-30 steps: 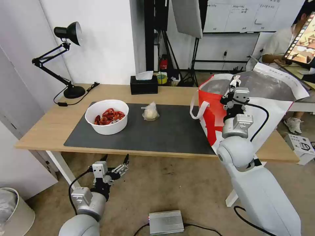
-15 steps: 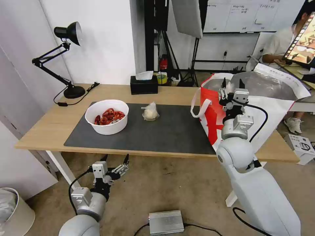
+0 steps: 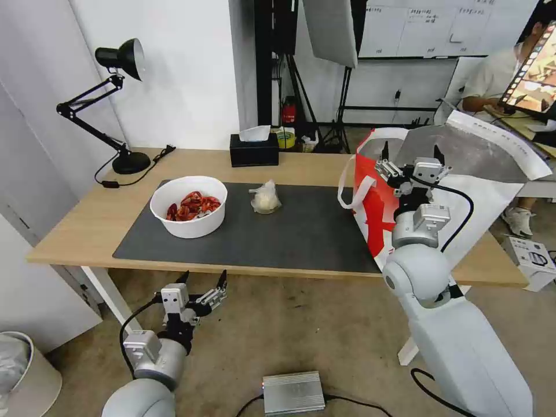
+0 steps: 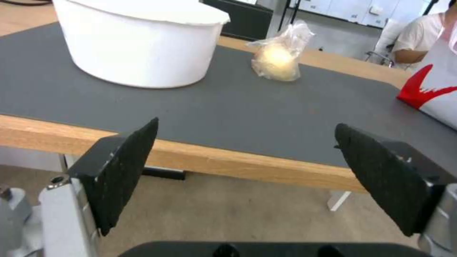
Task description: Pick up the trash from the table and place it into the takeout bag.
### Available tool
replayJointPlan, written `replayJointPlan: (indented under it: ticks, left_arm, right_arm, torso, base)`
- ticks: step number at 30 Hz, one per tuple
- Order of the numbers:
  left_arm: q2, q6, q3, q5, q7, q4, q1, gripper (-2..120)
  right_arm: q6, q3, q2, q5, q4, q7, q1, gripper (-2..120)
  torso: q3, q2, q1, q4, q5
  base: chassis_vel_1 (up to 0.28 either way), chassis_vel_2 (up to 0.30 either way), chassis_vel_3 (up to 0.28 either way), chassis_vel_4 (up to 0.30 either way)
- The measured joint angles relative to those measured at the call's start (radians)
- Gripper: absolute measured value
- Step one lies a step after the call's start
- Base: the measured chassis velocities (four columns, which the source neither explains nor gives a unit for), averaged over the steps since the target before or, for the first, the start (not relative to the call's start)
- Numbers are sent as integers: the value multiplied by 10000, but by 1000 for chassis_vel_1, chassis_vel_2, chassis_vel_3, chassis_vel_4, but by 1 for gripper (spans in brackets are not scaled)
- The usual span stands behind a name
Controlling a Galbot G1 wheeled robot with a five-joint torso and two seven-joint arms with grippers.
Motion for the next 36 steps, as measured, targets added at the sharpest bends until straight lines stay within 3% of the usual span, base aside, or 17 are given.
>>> replayJointPlan:
  ticks: [10, 12, 17, 24, 26, 36]
  left_arm:
    - [-48, 0, -76, 20, -3, -115, 113, 100]
    - [-83, 0, -137, 33, -5, -194, 191, 100]
    - [-107, 0, -234, 36, -5, -302, 276, 100]
    - [-169, -3, -373, 53, 1, -426, 392, 100]
    - [-226, -11, -410, 78, 2, -511, 402, 100]
    - [-265, -72, -476, 246, 25, -604, 462, 100]
  right_arm:
    - [1470, -59, -19, 602, 302, -949, -39, 100]
    - [1940, -188, -36, 910, 470, -1745, -156, 100]
    - [2037, -325, -151, 1565, 763, -2656, -416, 100]
    - [797, -367, -792, 2930, 1655, -3716, -1125, 100]
    - [2, -217, -1322, 3469, 1950, -4284, -1509, 100]
    - [-2600, 272, -2103, 4299, 2661, -4596, -2611, 100]
  torso:
    - [0, 0, 0, 0, -1]
    - [-1, 0, 1, 0, 0]
    - [0, 0, 1, 0, 0]
    - [-1, 0, 0, 1, 0]
    - [-1, 0, 0, 1, 1]
    - [0, 0, 0, 0, 1]
  base:
    - [0, 0, 0, 0]
    - [0, 0, 0, 0]
    - [0, 0, 0, 0]
    - [0, 0, 0, 0]
    - [0, 0, 0, 0]
    - [0, 0, 0, 0]
